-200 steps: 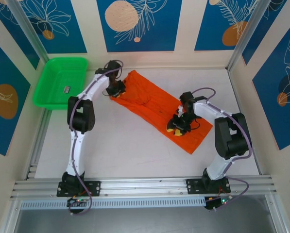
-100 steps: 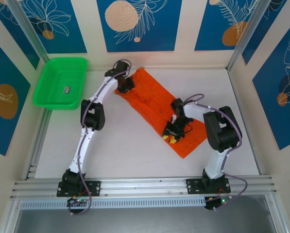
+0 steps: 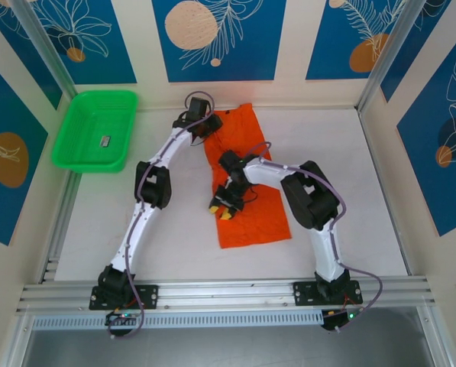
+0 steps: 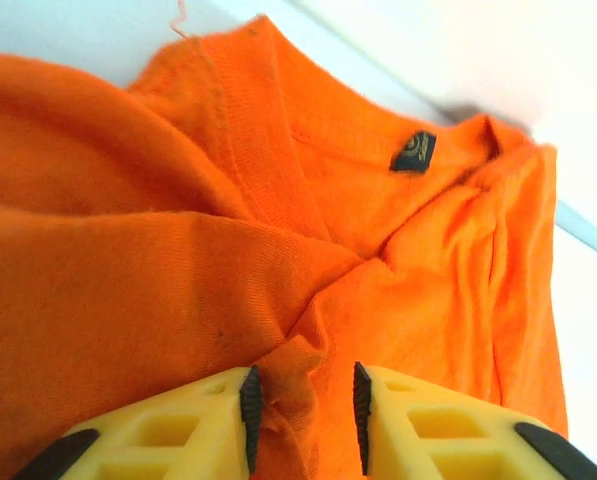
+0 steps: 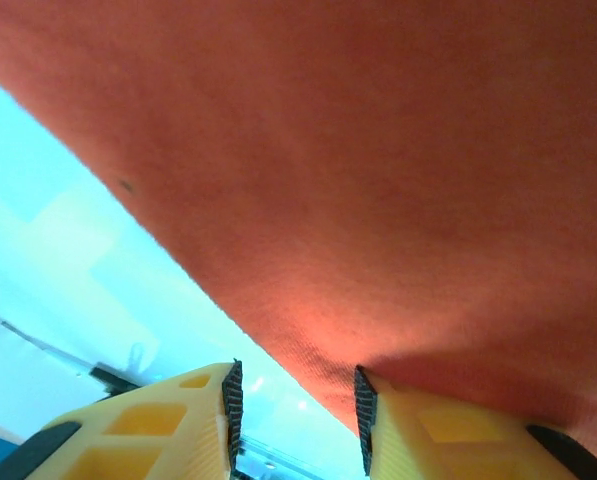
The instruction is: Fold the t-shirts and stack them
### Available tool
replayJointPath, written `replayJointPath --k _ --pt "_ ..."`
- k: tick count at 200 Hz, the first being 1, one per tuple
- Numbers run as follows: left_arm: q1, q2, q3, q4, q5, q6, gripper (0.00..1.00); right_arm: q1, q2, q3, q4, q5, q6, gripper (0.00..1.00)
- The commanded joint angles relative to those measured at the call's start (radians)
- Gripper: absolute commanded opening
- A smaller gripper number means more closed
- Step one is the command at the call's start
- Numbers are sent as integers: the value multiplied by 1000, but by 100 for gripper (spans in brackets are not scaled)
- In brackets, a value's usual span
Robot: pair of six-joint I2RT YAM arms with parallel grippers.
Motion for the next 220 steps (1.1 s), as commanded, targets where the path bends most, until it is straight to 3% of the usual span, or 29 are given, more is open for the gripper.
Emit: replayJointPath --k 1,33,51,75,94,106,135,150,184,204,220 --pt "-4 31 39 62 -38 -12 37 43 70 49 37 -3 89 39" --pt "-1 -19 44 20 -14 44 50 57 47 82 14 17 67 42" --pt "6 -60 43 -2 3 61 61 55 3 86 28 16 43 50" --pt "29 -143 45 -42 51 60 77 35 -42 160 3 -26 -71 58" --pt "47 -248 42 -158 54 109 94 -2 -113 203 -41 -48 -201 61" --pt "56 -315 23 -234 38 134 100 -26 -183 196 -64 -69 -281 63" --pt "68 -493 -143 -382 -5 148 100 -118 -402 -1 -68 -50 -344 63" --pt "55 -641 -410 -362 -18 153 96 -224 -547 -216 -33 -25 -330 63" --pt "28 -946 -1053 -252 138 176 73 -481 -774 -611 -24 -107 -328 59" --pt "-3 -1089 -1347 -233 230 246 62 -509 -814 -725 -36 -123 -358 57" --pt "-30 -1179 -1513 -235 297 286 60 -510 -798 -775 -50 -120 -372 53"
